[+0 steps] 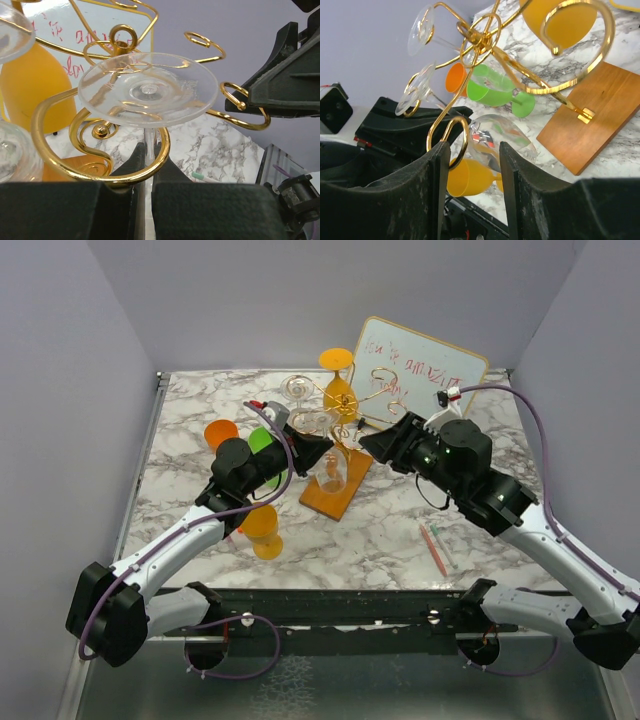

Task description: Place the wine glass upside down on the wine glass rack

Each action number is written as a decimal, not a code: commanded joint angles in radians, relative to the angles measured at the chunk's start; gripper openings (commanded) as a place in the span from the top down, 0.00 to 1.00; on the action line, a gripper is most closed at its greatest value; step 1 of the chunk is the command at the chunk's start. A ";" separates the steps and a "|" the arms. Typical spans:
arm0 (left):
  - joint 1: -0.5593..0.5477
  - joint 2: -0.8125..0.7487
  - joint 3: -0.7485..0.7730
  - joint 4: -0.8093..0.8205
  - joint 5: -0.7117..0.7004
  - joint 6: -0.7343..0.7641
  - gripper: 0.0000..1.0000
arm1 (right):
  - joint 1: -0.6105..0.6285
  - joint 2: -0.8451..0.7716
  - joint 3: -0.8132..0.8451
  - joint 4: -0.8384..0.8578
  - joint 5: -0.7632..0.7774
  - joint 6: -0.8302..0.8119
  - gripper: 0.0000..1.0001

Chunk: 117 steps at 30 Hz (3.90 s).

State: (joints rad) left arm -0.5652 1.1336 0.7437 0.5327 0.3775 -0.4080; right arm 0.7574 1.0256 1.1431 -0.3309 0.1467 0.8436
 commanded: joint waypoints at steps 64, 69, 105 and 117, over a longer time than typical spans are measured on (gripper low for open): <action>0.001 -0.220 -0.128 -0.106 -0.167 0.110 0.31 | -0.001 0.024 0.014 0.017 0.009 -0.007 0.56; 0.001 -0.300 -0.075 -0.402 -0.220 0.095 0.22 | -0.001 -0.005 0.043 0.010 -0.024 -0.041 0.42; 0.001 -0.306 0.126 -1.584 -0.572 -0.356 0.38 | -0.001 -0.238 -0.107 -0.133 0.160 -0.073 0.36; 0.001 -0.296 0.132 -1.471 -0.457 -0.288 1.00 | -0.001 -0.238 -0.132 -0.138 0.171 -0.029 0.36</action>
State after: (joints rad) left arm -0.5632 0.8509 0.8413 -1.0004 -0.1703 -0.7376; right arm 0.7582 0.7921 1.0218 -0.4454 0.2752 0.7952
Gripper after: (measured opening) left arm 0.030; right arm 0.643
